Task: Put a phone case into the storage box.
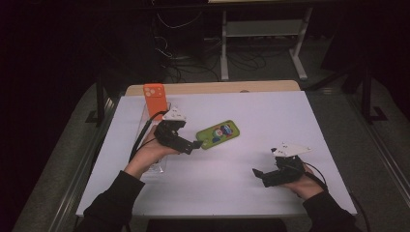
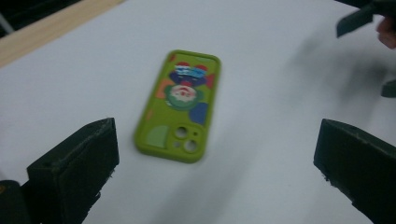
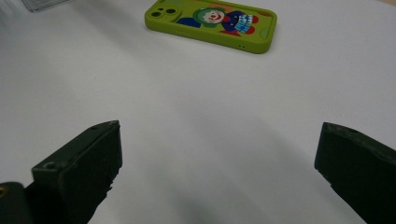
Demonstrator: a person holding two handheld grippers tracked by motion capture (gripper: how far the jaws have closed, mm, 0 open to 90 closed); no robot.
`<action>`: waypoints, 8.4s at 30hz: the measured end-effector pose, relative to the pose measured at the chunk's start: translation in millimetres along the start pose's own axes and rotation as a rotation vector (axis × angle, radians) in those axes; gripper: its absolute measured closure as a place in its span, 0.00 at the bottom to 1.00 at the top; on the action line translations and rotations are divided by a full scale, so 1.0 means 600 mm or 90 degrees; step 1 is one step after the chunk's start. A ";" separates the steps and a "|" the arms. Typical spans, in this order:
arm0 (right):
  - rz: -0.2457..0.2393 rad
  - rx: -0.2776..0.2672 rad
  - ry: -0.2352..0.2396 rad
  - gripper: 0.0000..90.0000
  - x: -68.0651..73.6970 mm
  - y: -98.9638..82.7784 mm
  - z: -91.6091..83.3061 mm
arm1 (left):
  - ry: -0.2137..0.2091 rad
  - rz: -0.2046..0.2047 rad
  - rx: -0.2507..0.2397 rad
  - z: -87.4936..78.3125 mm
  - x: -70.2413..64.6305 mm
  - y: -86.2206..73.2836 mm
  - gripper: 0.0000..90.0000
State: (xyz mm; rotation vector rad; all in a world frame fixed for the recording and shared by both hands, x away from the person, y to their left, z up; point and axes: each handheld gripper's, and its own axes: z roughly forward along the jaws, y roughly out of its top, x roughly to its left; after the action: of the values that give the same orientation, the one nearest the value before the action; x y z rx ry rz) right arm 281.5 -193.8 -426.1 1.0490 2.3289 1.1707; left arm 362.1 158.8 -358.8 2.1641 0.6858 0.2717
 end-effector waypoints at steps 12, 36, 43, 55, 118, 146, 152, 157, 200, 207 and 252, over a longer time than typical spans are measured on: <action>0.003 0.003 0.009 0.00 0.002 0.000 0.003 | -0.031 0.026 0.018 0.048 -0.041 0.000 0.03; -0.001 0.001 0.015 0.00 0.000 -0.001 0.001 | 0.070 -0.046 0.051 0.204 0.055 0.057 0.91; -0.006 0.000 0.015 0.00 0.000 -0.002 0.002 | 0.077 -0.074 0.072 0.246 0.090 0.068 1.00; -0.005 -0.005 0.021 0.00 -0.003 -0.002 0.001 | 0.073 -0.101 0.103 0.290 0.107 0.064 1.00; -0.005 0.020 0.013 0.00 -0.002 -0.003 0.008 | -0.095 -0.002 0.028 0.020 -0.073 -0.084 0.05; -0.006 0.077 0.051 0.00 -0.012 0.047 0.011 | -0.091 0.037 0.028 0.024 -0.079 -0.098 0.00; -0.005 0.080 0.066 0.00 -0.016 0.069 0.028 | -0.089 0.035 0.030 0.023 -0.080 -0.099 0.00; -0.019 0.076 0.077 0.00 -0.013 0.090 0.040 | -0.087 0.033 0.028 0.023 -0.080 -0.099 0.00; -0.129 0.185 0.107 0.00 0.025 0.176 0.188 | -0.067 0.032 0.025 0.018 -0.072 -0.100 0.00; -0.148 0.238 0.108 0.00 0.032 0.163 0.212 | -0.068 0.031 0.026 0.017 -0.072 -0.100 0.00; -0.147 0.274 0.115 0.16 0.040 0.142 0.218 | -0.069 0.035 0.031 0.018 -0.072 -0.101 0.00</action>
State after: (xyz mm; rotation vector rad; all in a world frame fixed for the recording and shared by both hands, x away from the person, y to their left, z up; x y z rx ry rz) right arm 380.0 -70.4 -437.3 0.7925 2.8366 0.7202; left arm 307.4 158.4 -410.7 2.2286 0.5770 0.1660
